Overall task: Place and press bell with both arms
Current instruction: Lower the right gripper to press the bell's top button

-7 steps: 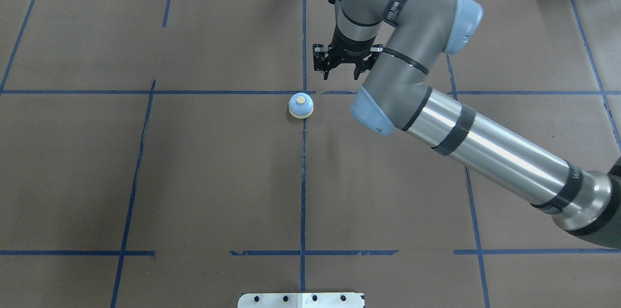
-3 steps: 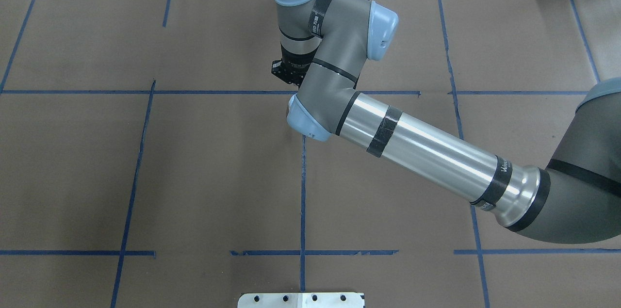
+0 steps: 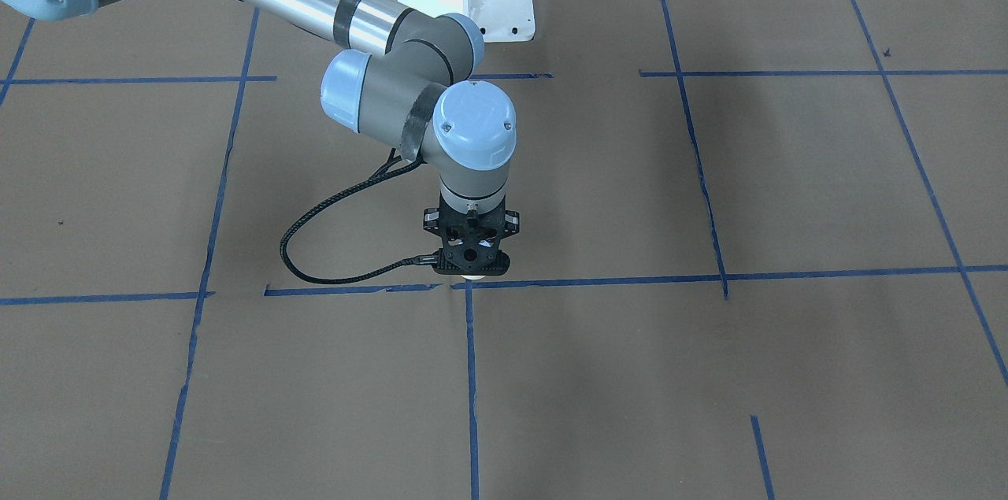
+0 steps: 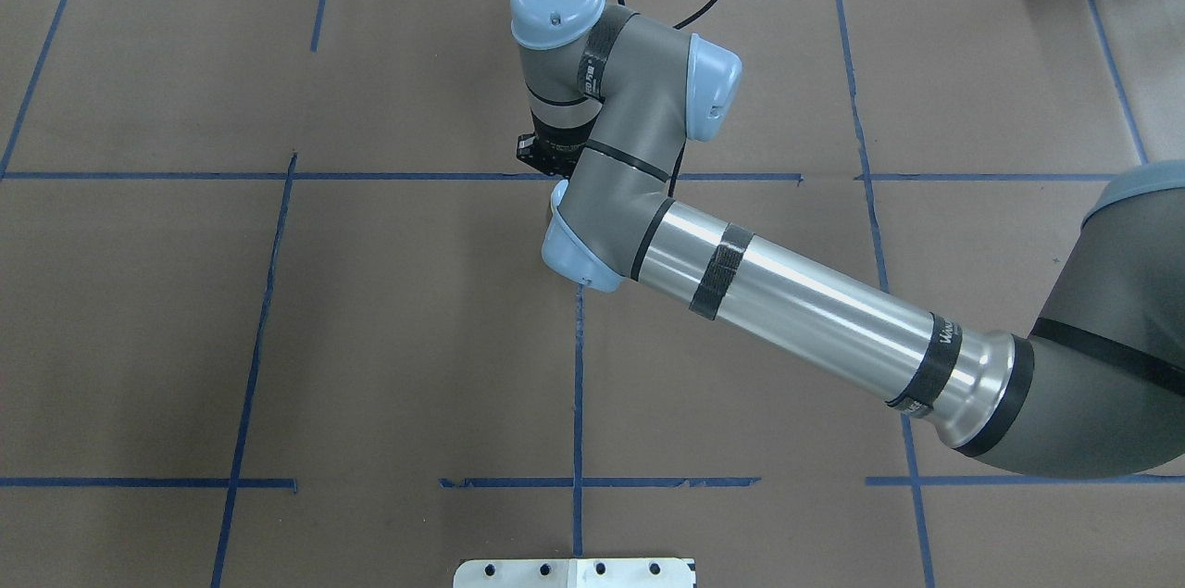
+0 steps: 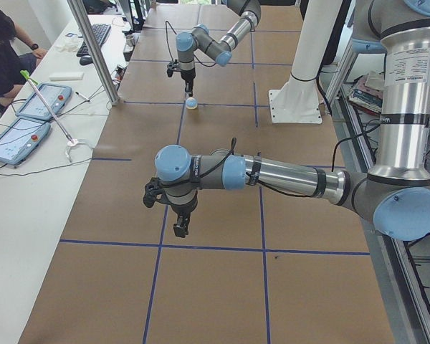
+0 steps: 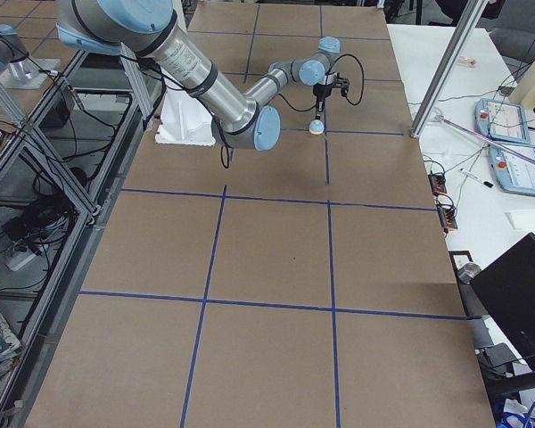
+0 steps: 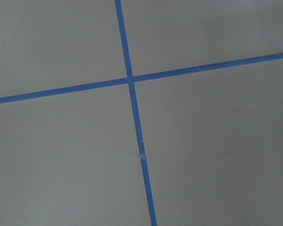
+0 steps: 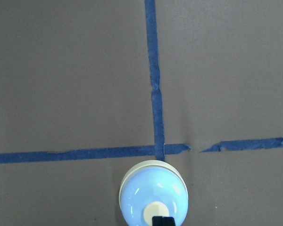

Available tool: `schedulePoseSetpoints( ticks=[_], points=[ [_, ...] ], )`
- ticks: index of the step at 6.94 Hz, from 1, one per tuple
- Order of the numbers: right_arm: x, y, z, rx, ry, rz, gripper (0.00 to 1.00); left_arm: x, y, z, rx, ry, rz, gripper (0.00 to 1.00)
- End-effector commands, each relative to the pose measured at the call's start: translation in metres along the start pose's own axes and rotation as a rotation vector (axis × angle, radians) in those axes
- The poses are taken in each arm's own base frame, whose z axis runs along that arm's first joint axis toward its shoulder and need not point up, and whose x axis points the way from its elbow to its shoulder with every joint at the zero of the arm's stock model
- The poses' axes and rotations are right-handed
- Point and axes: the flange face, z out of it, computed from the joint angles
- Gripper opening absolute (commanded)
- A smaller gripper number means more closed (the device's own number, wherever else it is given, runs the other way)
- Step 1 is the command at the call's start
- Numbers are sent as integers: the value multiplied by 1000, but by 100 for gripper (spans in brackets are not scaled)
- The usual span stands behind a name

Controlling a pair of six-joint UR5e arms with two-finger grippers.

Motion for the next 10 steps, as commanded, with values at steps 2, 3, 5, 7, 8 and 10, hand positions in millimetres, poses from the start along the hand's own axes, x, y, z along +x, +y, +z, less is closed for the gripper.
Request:
schedulePoseSetpoints(
  ticks=[2, 3, 5, 7, 8, 10],
  points=[
    [-3, -1, 10, 23, -14, 23, 0, 0, 0, 0, 0, 0, 0, 100],
    [-3, 1, 14, 18, -9, 23, 0, 0, 0, 0, 0, 0, 0, 100],
    [-3, 8, 22, 10, -3, 17, 0, -1, 0, 1, -1, 0, -2, 100],
    [-4, 8, 21, 11, -4, 17, 1, -1, 1, 2, -3, 1, -4, 100],
    [-5, 8, 19, 12, -7, 20, 1, -1, 1, 1, -2, 1, -3, 100],
    [-12, 3, -25, 32, -75, 10, 3, -2, 1, 2, -3, 1, -4, 100]
  ],
)
